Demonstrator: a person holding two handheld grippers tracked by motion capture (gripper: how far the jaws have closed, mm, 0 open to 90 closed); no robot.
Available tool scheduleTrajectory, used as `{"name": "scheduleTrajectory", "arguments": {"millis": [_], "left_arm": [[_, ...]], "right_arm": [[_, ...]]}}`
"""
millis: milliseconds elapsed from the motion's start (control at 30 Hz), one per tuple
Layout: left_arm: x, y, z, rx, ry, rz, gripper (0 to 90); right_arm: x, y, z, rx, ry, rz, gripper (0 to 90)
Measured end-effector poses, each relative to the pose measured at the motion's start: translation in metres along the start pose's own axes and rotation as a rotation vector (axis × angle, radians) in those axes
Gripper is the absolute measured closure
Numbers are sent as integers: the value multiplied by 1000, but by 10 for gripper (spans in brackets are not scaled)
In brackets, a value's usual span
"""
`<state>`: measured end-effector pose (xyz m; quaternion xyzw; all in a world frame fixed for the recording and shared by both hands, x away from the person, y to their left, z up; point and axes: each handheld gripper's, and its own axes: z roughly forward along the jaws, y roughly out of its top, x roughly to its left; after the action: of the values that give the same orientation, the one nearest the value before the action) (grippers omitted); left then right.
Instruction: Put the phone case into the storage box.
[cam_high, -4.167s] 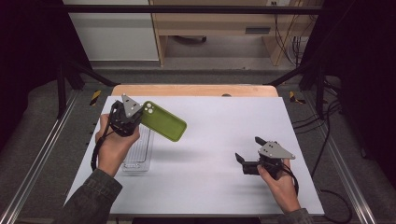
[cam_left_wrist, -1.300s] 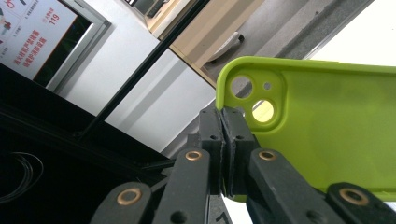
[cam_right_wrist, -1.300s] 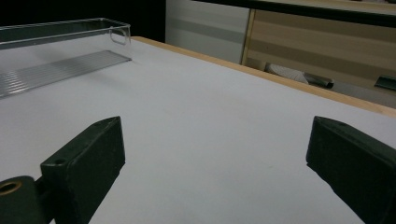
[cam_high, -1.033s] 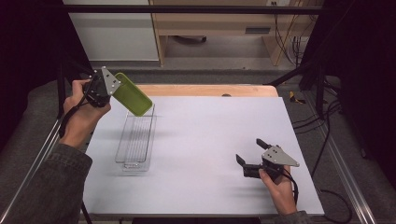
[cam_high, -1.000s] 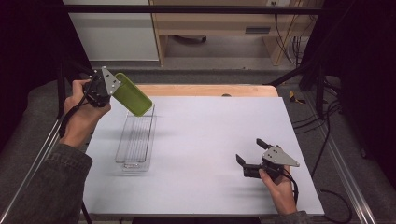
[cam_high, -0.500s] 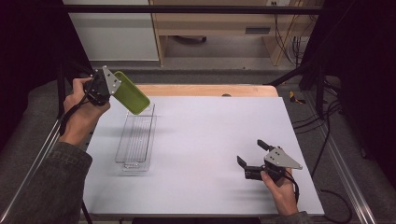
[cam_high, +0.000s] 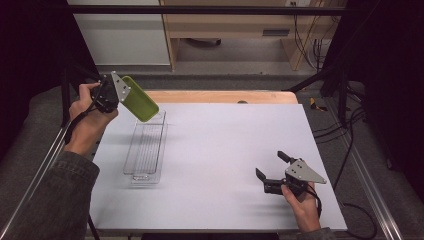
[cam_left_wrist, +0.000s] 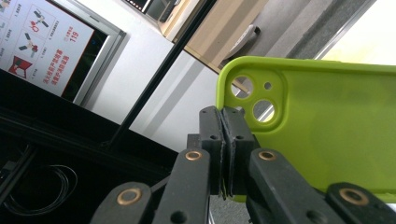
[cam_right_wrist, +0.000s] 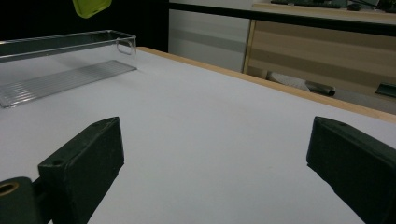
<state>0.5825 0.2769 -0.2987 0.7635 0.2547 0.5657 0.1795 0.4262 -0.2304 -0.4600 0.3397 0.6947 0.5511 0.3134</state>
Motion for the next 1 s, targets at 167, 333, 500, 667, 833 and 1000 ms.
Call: {"name": "scheduleTrajectory", "arguments": {"millis": [167, 333, 500, 667, 833, 1000], "left_arm": [[-2, -1, 5, -2, 6, 10, 874], [-3, 0, 7, 3, 14, 30, 874], [-6, 1, 7, 7, 22, 59, 874], [-9, 2, 7, 9, 25, 80, 874], [-12, 3, 7, 22, 32, 127, 874], [-15, 4, 7, 20, 34, 150, 874]], "right_arm": [[0, 0, 0, -5, -6, -1, 42], [0, -1, 0, -3, 5, 0, 29], [0, -1, 0, -3, 5, -2, 28], [0, -1, 0, -5, 5, -2, 27], [0, -2, 0, -6, 4, -2, 27], [-1, -2, 0, -7, 3, -2, 27]]}}
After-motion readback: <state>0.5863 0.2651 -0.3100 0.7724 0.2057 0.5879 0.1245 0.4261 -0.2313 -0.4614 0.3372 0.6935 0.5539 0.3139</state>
